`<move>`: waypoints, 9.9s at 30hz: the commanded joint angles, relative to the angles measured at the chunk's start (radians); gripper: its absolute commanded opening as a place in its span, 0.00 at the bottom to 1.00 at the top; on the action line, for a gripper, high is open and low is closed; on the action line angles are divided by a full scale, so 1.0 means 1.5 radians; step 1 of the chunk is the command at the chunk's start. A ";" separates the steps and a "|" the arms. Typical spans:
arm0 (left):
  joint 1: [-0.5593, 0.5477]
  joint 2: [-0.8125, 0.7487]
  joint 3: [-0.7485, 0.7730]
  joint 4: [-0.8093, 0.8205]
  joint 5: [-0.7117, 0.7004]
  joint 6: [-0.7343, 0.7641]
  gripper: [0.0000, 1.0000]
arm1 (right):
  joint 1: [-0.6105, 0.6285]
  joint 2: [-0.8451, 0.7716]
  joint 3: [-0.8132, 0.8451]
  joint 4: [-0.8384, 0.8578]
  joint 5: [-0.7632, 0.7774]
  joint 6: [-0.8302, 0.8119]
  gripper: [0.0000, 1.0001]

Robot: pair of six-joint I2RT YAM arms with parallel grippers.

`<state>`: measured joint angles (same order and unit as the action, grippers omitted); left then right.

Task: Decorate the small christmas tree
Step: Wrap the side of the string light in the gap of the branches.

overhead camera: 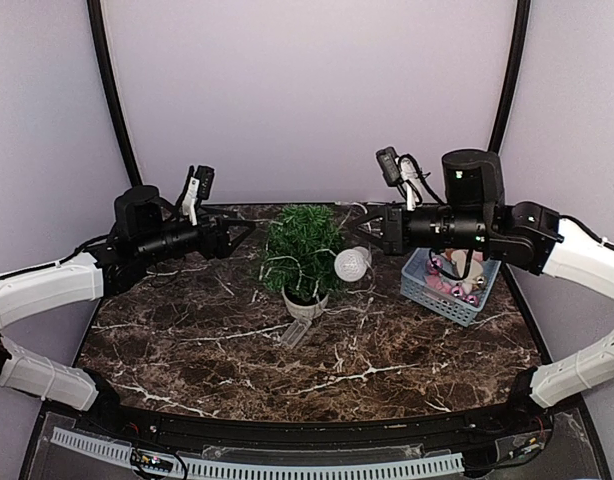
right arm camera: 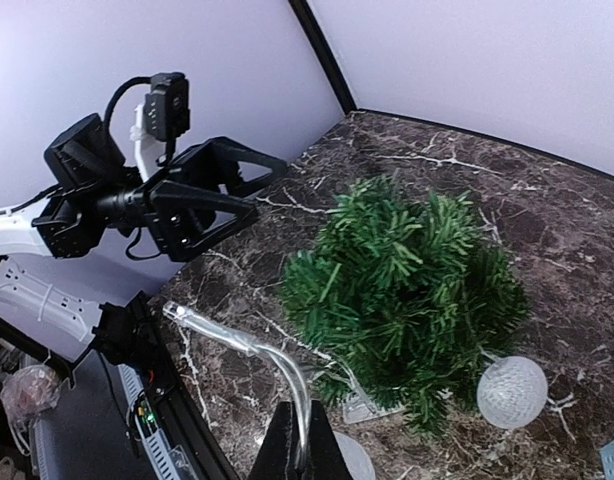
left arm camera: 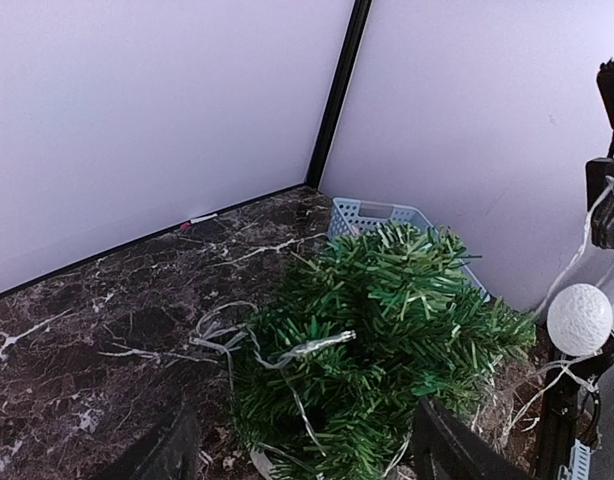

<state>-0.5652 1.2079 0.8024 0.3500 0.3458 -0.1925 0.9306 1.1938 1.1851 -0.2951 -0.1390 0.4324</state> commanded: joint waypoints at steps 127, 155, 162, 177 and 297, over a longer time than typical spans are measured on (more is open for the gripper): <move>-0.174 0.439 0.636 -0.221 0.119 0.124 0.00 | -0.274 0.049 -0.463 0.641 -0.005 0.092 0.00; -0.172 0.377 0.590 -0.198 -0.001 0.124 0.62 | -0.292 0.214 0.267 0.199 0.066 -0.104 0.00; -0.123 0.334 0.569 -0.189 0.041 0.085 0.73 | -0.292 0.332 0.402 0.188 0.001 -0.080 0.00; -0.036 0.426 0.660 -0.178 0.210 0.023 0.79 | -0.275 0.458 0.593 0.194 -0.143 -0.026 0.00; -0.018 0.048 0.084 -0.028 0.002 0.166 0.41 | -0.095 0.122 0.235 -0.011 -0.333 -0.145 0.00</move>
<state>-0.5884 1.3567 0.9657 0.3069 0.3424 0.0807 0.7830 1.4063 1.5490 -0.3134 -0.5102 0.2291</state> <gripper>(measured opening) 0.375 0.009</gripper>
